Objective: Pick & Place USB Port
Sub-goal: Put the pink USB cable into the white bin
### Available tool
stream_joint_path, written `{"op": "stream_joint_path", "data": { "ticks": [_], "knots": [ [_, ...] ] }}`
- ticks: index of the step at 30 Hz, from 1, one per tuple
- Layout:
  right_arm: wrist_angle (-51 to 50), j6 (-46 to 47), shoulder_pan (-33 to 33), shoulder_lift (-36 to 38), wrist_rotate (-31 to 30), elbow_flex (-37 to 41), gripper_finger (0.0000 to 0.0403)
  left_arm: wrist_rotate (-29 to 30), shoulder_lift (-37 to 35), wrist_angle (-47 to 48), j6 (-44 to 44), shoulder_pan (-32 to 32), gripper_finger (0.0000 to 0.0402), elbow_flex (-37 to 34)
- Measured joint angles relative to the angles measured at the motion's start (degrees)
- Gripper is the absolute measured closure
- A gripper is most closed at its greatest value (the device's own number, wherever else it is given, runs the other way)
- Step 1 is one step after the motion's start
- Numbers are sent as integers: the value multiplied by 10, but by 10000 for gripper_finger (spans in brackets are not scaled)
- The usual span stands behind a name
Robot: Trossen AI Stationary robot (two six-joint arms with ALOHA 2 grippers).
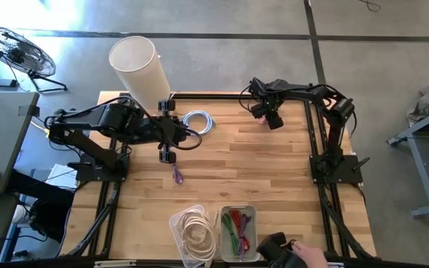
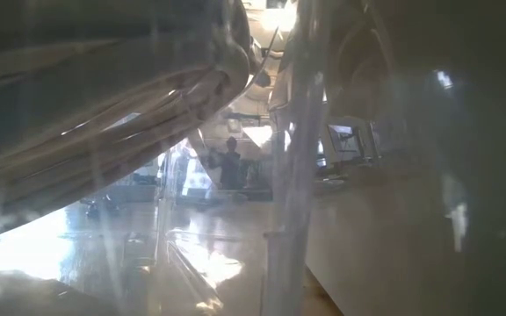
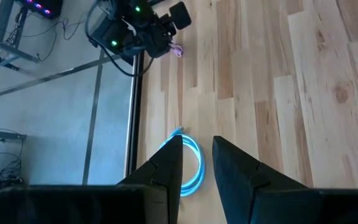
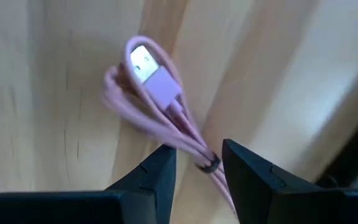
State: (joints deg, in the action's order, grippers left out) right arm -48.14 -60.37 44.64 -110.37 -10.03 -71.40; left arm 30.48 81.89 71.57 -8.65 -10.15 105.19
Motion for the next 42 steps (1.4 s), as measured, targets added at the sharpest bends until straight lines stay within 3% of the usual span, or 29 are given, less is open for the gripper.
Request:
{"op": "stream_joint_path", "data": {
  "ticks": [5,11,19,24,29,34,38,42],
  "knots": [
    [-6,35,-1,-27,-26,-2,289,0,0,0,1,0,318,0],
    [-14,70,-2,-35,-37,-8,384,0,0,0,2,0,318,0],
    [-29,170,-8,-26,-121,-36,388,4,0,-5,1,0,318,0],
    [-69,231,-23,27,-119,-47,388,1,0,8,10,0,318,1],
    [-118,335,-53,127,-83,-47,388,-1,0,89,52,0,318,1],
    [-147,493,-107,263,51,-47,388,10,0,138,79,0,318,1],
    [-137,632,-175,375,131,-47,388,19,0,150,78,0,318,1],
    [-110,823,-265,464,147,-47,388,38,0,168,76,0,318,1]
  ]
}}
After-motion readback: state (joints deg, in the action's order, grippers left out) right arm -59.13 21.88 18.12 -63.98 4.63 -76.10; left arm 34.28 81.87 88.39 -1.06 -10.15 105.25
